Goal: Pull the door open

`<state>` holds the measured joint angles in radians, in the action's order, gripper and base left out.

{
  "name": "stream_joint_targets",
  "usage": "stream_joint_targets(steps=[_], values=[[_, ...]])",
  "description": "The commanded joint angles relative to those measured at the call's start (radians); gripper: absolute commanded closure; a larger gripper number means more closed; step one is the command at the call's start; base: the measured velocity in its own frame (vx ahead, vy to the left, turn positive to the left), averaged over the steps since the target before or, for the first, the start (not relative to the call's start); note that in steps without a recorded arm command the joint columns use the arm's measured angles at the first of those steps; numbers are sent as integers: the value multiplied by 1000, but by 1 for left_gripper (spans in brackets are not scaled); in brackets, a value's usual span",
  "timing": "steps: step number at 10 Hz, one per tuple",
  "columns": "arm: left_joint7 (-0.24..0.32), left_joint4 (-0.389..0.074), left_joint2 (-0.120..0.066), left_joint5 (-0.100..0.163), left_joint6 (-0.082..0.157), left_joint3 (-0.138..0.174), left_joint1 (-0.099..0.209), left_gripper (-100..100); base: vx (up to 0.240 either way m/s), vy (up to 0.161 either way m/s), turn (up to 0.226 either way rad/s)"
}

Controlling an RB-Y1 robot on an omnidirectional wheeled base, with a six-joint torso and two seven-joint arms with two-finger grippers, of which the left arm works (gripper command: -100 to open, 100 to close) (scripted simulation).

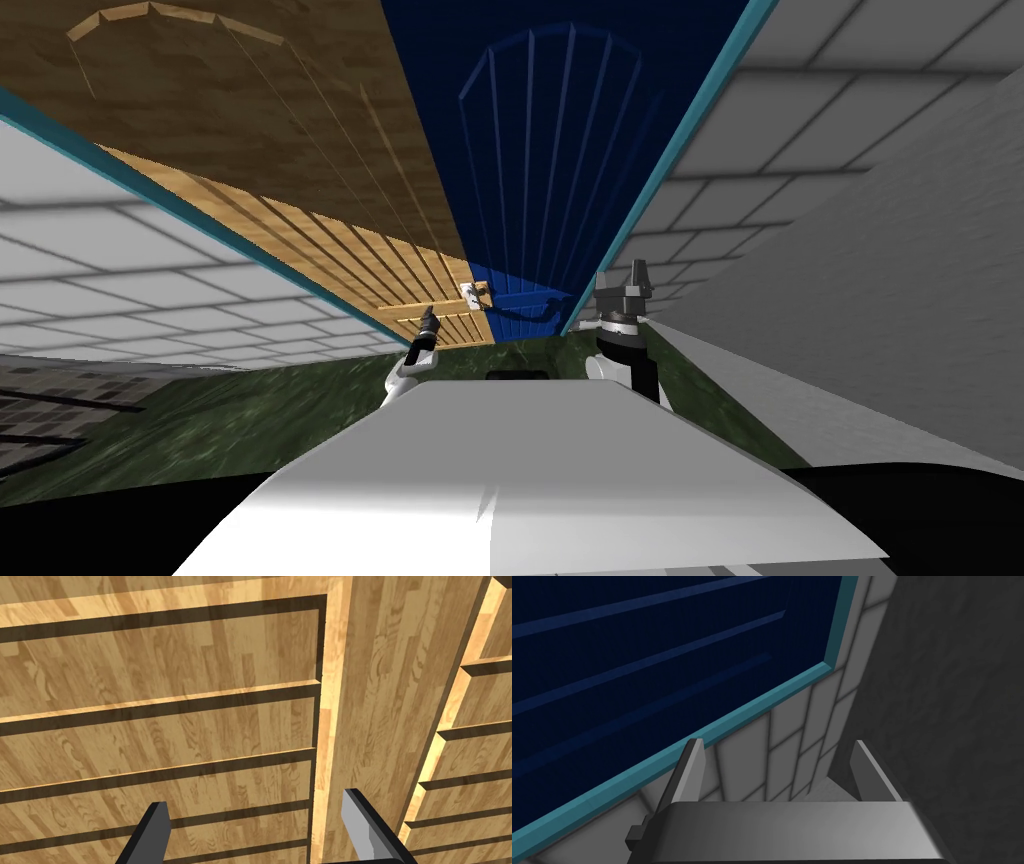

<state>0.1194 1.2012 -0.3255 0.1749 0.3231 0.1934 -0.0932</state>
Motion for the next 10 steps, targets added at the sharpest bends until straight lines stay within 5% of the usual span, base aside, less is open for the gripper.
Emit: stream_joint_targets(steps=[1,5,6,7,10], values=[[-1,7,12,-3,1,-15,16,-100,229,-34,-123],[-2,22,39,-10,5,-55,52,-100,171,-82,-133],[3,4,29,-8,15,-51,51,-100,51,-38,-25],[3,4,29,-8,15,-51,51,100,-4,4,26],[3,4,29,-8,15,-51,51,100,-15,10,-10]])
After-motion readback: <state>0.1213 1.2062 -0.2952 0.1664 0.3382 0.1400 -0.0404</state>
